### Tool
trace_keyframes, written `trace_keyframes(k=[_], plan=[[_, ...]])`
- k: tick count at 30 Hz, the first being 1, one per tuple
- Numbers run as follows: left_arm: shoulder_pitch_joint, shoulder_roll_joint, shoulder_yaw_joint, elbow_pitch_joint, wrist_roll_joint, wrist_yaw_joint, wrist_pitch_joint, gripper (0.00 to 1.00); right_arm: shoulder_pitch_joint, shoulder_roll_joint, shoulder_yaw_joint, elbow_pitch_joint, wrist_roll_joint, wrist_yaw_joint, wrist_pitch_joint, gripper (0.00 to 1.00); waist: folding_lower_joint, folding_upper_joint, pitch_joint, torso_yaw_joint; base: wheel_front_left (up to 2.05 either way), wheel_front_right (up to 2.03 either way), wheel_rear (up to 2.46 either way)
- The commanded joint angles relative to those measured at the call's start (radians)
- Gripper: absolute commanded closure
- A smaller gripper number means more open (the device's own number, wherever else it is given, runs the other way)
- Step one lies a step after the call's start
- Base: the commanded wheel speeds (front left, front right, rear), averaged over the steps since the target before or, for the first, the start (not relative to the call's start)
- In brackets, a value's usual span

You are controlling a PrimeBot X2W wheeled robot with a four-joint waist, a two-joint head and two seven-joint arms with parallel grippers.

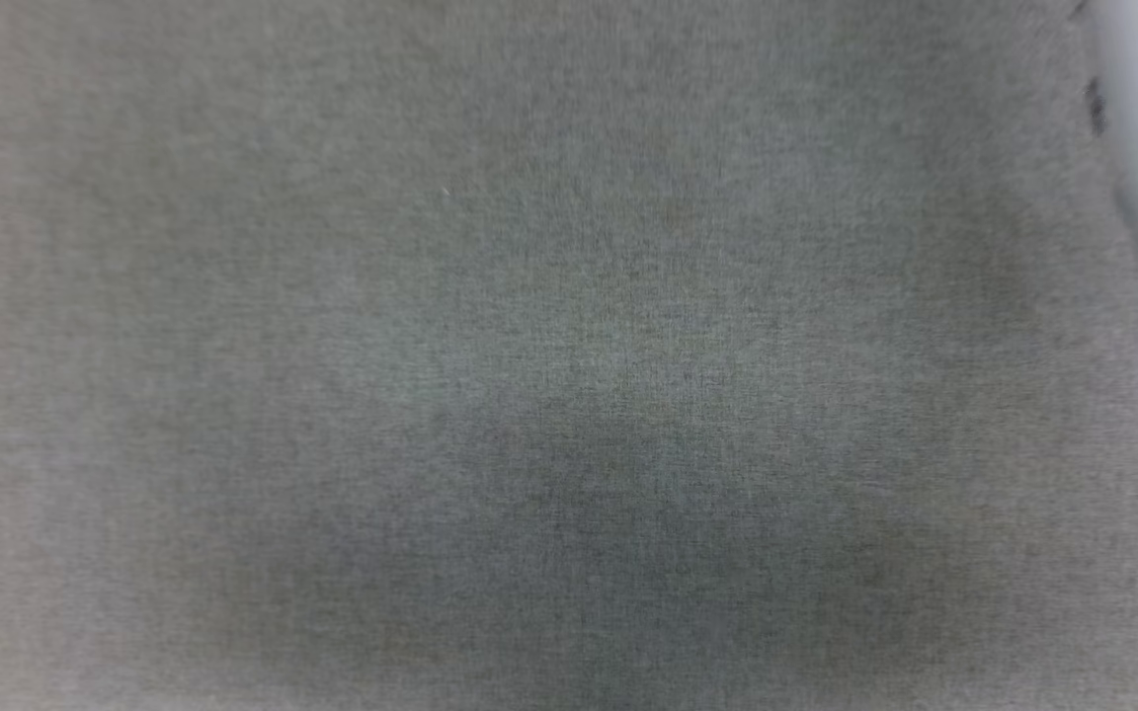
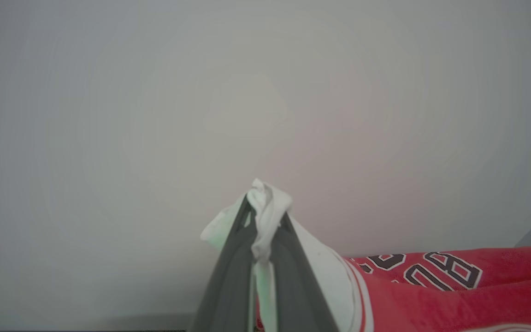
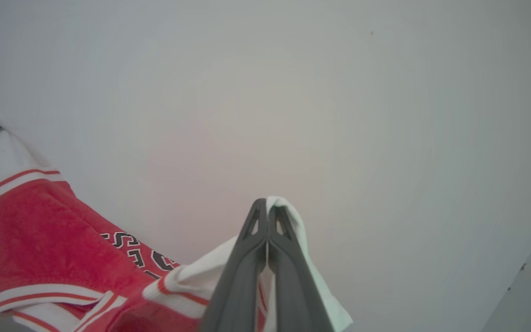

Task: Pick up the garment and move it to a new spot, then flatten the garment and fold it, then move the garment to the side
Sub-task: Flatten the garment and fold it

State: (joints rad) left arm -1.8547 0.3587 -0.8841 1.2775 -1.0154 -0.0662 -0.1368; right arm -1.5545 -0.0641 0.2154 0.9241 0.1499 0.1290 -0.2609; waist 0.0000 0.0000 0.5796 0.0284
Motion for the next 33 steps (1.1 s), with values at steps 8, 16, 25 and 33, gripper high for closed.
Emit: trace_keyframes(k=[8,16,25,33], plan=[[0.174,-0.003,-0.019,0.01,-0.023,-0.022,0.099,1.0,0.126,-0.011,0.183,0.097,0.165,0.004,0.009,1.0,0.0,0.0,-0.207,-0.001,0.0,0.0,0.0],[0.326,-0.017,-0.052,0.011,-0.019,-0.039,0.131,1.0,0.275,-0.086,0.356,0.053,0.321,0.004,0.07,1.0,0.0,0.0,-0.316,0.026,0.0,0.0,0.0],[0.516,-0.054,-0.087,0.001,-0.018,-0.057,0.091,1.0,0.48,-0.213,0.483,-0.093,0.495,0.004,0.139,1.0,0.0,0.0,-0.424,0.076,0.0,0.0,0.0],[0.662,-0.064,-0.112,-0.016,-0.024,-0.065,0.067,1.0,0.651,-0.287,0.525,-0.239,0.574,0.004,0.205,1.0,0.0,0.0,-0.485,0.1,0.0,0.0,0.0]])
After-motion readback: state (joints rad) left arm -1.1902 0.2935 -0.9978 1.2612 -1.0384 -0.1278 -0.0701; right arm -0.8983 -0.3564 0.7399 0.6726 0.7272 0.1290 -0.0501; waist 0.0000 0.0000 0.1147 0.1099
